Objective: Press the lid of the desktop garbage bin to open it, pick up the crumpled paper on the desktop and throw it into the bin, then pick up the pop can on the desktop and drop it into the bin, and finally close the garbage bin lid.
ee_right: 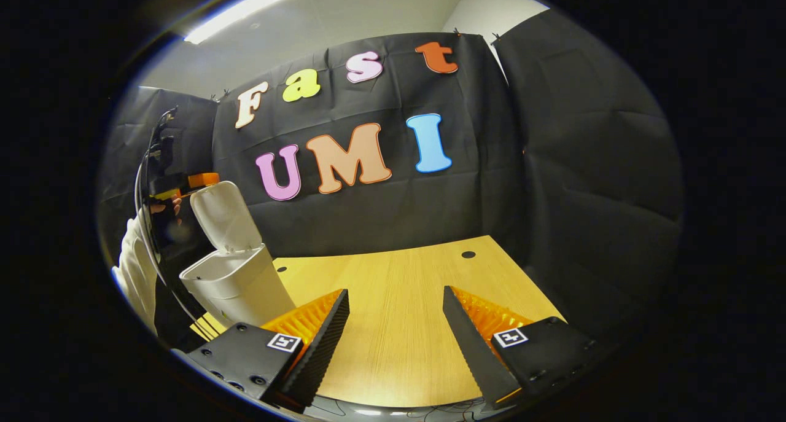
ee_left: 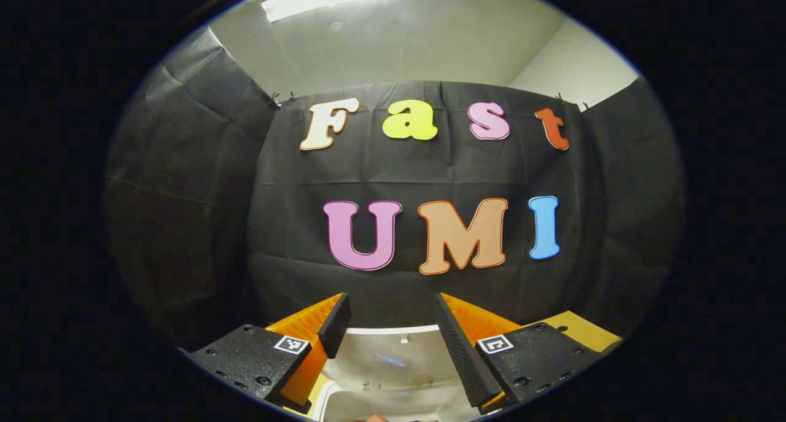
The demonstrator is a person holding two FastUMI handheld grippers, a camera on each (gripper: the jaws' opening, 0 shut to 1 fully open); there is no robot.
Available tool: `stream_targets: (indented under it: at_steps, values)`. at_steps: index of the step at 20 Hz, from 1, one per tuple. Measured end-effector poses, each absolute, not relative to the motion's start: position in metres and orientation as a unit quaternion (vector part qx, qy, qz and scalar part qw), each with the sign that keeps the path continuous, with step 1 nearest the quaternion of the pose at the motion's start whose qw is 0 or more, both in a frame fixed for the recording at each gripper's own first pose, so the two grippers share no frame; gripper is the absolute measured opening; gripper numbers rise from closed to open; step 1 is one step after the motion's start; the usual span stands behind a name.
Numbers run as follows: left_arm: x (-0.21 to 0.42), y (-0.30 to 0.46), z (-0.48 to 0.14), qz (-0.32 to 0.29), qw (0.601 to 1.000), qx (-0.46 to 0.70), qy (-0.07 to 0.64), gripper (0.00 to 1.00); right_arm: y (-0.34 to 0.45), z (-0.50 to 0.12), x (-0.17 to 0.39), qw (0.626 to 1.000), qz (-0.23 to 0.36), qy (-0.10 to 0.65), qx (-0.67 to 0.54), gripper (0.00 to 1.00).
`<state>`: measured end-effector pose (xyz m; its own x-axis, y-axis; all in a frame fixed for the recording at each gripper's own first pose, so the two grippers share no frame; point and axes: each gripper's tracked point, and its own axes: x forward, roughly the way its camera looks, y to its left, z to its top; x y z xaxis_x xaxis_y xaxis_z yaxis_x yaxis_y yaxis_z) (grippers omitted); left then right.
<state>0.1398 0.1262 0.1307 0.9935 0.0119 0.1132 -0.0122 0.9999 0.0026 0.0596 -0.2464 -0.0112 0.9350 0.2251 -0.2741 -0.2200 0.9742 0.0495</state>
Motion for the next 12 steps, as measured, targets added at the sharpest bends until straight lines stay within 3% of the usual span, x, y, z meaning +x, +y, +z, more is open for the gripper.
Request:
stream_targets:
  at_steps: [2, 4, 5, 12]
  values:
    - [0.12, 0.124, 0.124, 0.006, 0.998, -0.006, -0.062, 0.84, -0.242, -0.014, 0.061, 0.982, 0.119, 0.144, 0.011, 0.92]
    - [0.1, 0.12, 0.115, 0.006, 0.998, -0.013, -0.069, 0.84, -0.237, -0.015, 0.062, 0.981, 0.126, 0.147, 0.013, 0.92]
    - [0.091, 0.119, 0.111, 0.011, 0.997, -0.018, -0.074, 0.84, -0.235, -0.017, 0.063, 0.98, 0.13, 0.149, 0.012, 0.97]
    - [0.042, 0.11, 0.062, 0.047, 0.994, 0.032, -0.092, 0.83, -0.201, -0.021, 0.068, 0.971, 0.176, 0.16, 0.004, 0.97]
